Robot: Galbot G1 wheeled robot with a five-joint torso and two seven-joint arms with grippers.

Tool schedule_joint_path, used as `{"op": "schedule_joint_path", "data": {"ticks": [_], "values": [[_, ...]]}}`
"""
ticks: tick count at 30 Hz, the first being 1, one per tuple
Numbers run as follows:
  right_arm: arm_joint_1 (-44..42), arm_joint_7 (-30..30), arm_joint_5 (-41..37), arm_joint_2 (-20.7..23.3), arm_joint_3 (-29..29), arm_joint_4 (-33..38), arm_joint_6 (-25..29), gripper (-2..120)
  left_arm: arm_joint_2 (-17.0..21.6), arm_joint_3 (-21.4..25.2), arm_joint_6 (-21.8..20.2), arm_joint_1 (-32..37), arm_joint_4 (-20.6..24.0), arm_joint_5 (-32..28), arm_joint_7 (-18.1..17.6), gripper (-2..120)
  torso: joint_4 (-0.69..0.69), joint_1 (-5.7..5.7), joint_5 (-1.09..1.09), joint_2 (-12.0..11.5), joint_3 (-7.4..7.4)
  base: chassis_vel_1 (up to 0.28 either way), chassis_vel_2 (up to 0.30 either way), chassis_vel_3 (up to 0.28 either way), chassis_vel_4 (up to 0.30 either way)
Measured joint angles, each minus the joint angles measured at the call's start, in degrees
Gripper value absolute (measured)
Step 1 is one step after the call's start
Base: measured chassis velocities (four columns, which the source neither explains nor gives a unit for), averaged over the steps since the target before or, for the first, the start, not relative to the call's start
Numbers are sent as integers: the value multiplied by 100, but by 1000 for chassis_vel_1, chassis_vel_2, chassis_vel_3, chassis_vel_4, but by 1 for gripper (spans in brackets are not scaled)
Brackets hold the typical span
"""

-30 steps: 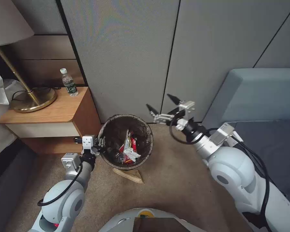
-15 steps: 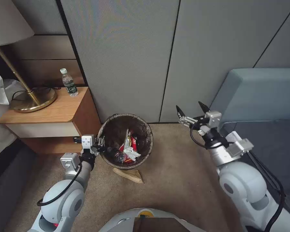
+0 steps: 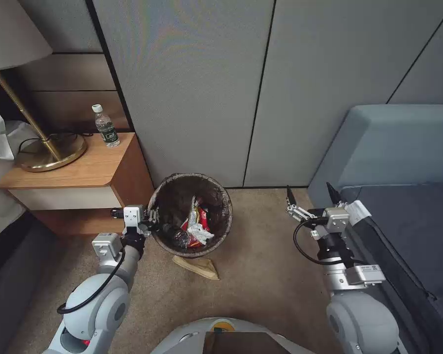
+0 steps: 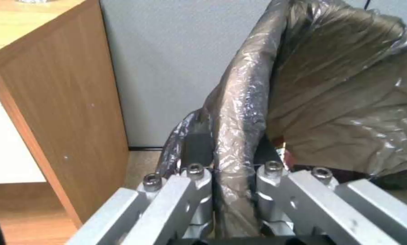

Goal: Pick up the trash bin, then pick up the garbage from the floor and place it into the trash bin.

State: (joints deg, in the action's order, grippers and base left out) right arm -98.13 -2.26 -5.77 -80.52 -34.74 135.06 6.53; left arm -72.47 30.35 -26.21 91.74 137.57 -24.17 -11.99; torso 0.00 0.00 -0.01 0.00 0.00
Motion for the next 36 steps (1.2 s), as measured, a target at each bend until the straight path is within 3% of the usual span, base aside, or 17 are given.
{"op": "schedule_joint_path", "data": {"ticks": [36], "values": [[310,-299,-420,479,-57,-104,-372,100,39,24,6,-39,-49,-4,92,7,0,1,1,0,0,28,28,27,25]]}}
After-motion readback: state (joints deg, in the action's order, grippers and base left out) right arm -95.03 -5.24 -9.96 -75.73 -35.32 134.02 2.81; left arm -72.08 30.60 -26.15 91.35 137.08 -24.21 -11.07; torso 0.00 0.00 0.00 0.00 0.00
